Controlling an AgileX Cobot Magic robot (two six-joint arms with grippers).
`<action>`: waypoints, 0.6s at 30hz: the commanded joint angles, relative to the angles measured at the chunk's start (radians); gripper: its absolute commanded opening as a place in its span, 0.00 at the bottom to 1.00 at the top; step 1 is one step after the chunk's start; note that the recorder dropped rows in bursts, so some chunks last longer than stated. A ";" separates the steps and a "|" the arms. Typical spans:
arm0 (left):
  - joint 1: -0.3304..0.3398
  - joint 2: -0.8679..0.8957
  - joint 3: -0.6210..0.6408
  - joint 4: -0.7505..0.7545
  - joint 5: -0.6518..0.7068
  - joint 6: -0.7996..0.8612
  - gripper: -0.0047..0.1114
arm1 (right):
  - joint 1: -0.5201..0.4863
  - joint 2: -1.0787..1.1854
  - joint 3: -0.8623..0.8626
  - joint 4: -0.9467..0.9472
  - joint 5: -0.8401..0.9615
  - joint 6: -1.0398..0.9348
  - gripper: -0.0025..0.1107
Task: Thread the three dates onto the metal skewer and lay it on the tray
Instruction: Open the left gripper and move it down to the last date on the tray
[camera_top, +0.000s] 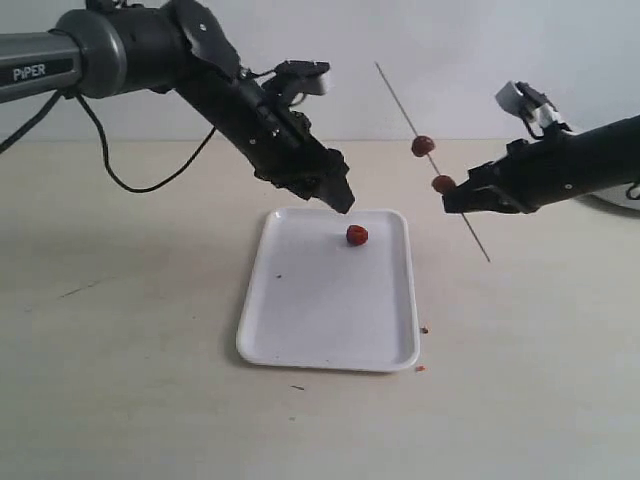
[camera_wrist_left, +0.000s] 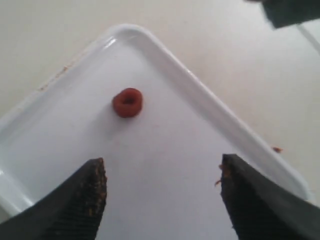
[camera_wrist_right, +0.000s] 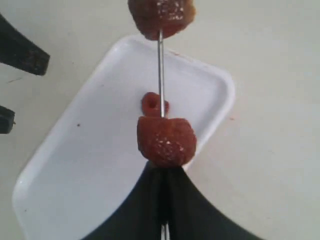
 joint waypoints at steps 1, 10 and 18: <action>-0.095 0.015 -0.001 0.285 -0.146 -0.085 0.60 | -0.051 -0.008 -0.004 -0.011 0.002 0.031 0.02; -0.160 0.202 -0.273 0.485 -0.008 -0.197 0.55 | -0.054 -0.008 -0.004 -0.012 0.021 0.031 0.02; -0.190 0.380 -0.558 0.655 0.160 -0.218 0.55 | -0.054 -0.008 -0.004 -0.007 0.029 0.029 0.02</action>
